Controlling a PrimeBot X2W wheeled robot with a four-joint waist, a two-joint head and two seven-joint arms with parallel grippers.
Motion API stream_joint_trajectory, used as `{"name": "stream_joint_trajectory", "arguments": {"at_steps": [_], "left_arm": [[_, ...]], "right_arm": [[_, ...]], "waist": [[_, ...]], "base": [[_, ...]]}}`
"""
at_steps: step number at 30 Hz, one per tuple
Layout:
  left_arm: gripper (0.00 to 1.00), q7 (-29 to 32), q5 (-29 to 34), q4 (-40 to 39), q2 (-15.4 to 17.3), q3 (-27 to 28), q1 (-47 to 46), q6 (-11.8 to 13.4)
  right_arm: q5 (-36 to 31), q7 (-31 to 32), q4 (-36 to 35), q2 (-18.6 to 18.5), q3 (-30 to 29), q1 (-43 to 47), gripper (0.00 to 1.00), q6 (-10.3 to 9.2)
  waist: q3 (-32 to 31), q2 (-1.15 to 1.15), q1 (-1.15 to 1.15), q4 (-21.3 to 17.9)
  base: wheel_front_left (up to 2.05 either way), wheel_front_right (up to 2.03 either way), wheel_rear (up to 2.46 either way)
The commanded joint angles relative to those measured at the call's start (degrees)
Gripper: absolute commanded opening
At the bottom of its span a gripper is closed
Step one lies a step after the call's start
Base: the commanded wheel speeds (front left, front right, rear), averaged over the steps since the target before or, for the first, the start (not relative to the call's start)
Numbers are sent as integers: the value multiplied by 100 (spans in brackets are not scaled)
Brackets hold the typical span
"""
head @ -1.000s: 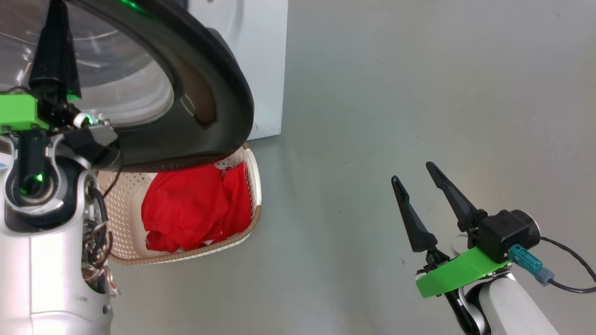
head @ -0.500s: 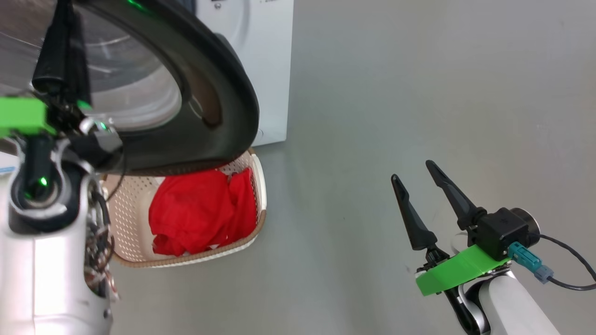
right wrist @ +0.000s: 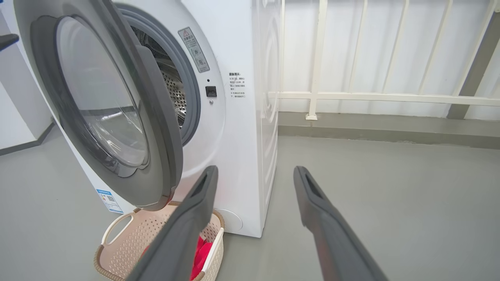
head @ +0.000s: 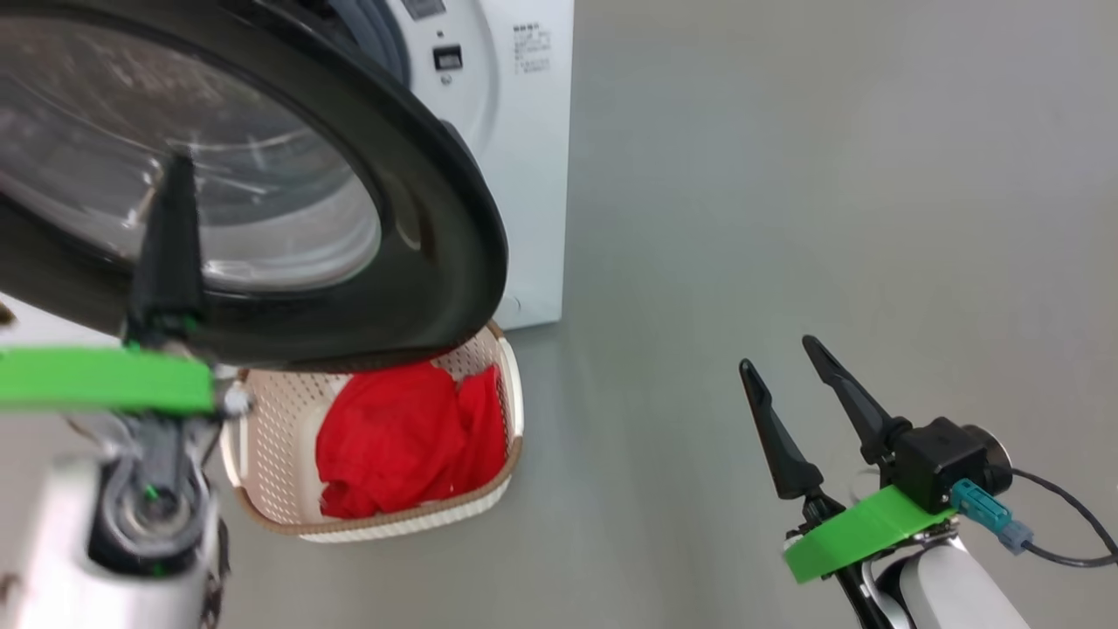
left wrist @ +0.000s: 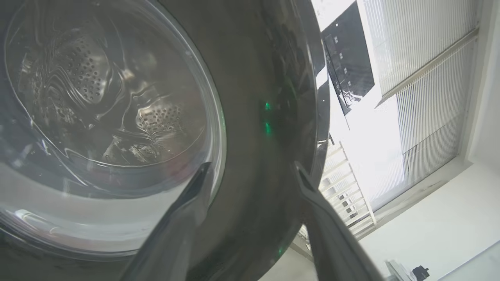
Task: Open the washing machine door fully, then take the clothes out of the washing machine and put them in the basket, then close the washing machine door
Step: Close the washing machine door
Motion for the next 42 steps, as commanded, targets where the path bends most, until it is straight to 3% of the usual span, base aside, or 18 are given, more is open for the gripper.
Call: {"name": "stream_joint_trajectory", "arguments": {"at_steps": [1,6,12,25,42], "left_arm": [[100,-191,364,-248,265,18,197,-116],[100,-480,887,-445,348,-193,689,-127],[100,-796,1991,-643,638,-458,1375,151],[100,-972,3420,-767,601,-466,2409,302],[100,-976,5151,-527,-8,142,3078,-12]], "right_arm": [[-28,-37,-101,3,54,72,100,25],[-76,-37,-101,10,-59,221,100,25],[-128,-37,-97,13,-176,374,100,25],[-209,-37,-158,-3,-329,561,100,25],[-431,-37,-288,35,-481,905,100,25]], "waist": [[-255,0,0,96],[-465,0,0,157],[-692,0,0,202],[-921,0,0,274],[-1210,0,0,363]], "base": [[0,0,0],[0,0,0],[0,0,0],[0,0,0],[0,0,0]]}}
